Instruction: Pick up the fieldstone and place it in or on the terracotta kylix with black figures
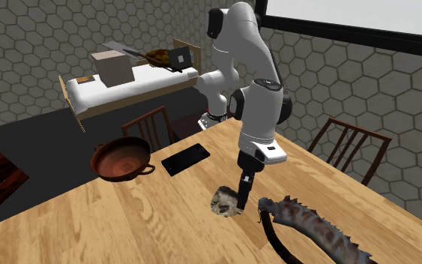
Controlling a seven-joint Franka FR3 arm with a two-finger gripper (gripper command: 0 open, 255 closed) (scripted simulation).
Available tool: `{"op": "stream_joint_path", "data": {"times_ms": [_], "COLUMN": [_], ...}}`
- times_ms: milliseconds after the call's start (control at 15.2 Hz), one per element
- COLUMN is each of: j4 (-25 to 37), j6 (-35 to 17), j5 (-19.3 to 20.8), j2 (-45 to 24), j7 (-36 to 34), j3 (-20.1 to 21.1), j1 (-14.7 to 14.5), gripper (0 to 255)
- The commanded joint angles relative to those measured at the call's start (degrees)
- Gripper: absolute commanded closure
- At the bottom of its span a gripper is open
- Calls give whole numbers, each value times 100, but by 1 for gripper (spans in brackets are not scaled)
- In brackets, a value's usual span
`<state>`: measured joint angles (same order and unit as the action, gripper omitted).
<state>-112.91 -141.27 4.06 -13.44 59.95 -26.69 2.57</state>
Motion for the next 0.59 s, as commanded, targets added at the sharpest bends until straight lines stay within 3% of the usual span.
{"op": "stream_joint_path", "data": {"times_ms": [0, 462, 528], "j4": [-15, -14, -14], "j6": [-80, -79, -79], "j5": [-33, -33, -33], "j2": [-67, -67, -67], "j7": [11, 11, 11], "j3": [12, 12, 12], "j1": [14, 14, 14], "gripper": [0, 0, 255]}}
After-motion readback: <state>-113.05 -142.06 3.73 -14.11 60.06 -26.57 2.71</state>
